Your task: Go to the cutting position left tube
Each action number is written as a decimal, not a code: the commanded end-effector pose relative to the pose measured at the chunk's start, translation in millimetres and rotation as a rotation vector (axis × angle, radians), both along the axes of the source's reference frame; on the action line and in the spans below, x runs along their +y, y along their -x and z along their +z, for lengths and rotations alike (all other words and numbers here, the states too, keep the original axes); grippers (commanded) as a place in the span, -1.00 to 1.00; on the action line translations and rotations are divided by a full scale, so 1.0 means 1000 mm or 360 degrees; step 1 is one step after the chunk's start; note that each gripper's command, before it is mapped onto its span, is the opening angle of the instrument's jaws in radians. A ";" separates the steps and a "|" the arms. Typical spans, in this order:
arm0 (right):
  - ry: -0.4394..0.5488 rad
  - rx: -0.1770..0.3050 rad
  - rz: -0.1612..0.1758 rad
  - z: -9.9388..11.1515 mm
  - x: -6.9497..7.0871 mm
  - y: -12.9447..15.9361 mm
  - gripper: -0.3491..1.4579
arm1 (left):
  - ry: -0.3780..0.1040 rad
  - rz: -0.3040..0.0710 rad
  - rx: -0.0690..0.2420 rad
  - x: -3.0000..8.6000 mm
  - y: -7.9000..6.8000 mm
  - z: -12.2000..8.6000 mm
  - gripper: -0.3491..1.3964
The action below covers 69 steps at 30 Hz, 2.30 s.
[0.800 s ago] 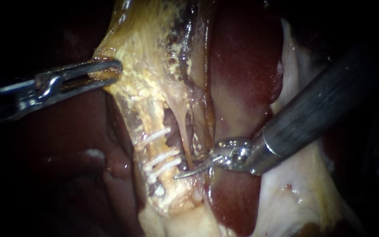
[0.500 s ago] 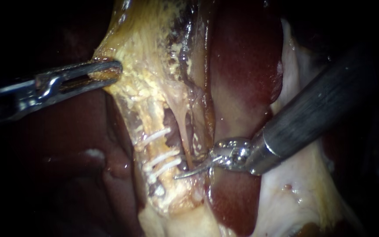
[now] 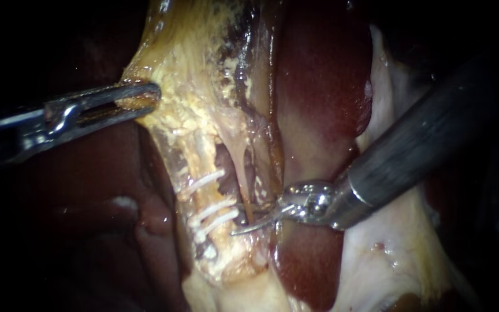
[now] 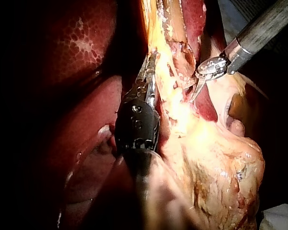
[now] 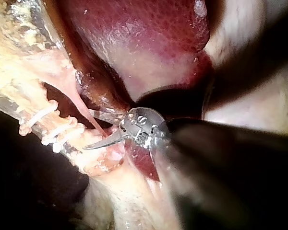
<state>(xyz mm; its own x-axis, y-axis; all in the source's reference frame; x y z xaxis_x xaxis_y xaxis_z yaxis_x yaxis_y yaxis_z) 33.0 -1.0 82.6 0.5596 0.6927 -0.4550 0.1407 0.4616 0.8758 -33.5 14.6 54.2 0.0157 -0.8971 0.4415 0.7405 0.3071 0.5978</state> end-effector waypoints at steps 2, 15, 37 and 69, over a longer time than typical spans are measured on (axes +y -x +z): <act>-0.0001 -0.0004 0.0018 -0.0008 0.0007 0.0006 0.95 | 0.0000 0.0000 0.0001 -0.0001 0.0000 0.0000 -1.00; -0.0025 -0.0007 0.0056 -0.0065 0.0032 0.0028 0.97 | 0.0000 0.0000 0.0001 -0.0002 -0.0001 -0.0002 -1.00; -0.0011 -0.0004 0.0052 -0.0051 0.0027 -0.0028 0.99 | 0.0001 -0.0006 0.0007 -0.0005 -0.0002 -0.0007 -1.00; -0.0064 0.0274 -0.0072 -0.0038 0.0018 -0.0081 0.91 | -0.0001 -0.0008 0.0007 -0.0007 0.0000 -0.0011 -1.00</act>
<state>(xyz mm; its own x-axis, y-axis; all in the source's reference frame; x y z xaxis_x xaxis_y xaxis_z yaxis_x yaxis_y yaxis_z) 41.2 0.8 78.8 0.5063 0.6878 -0.5202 0.3162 0.4132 0.8540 -33.5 13.9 53.1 0.0134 -0.8975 0.4409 0.7442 0.3035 0.5951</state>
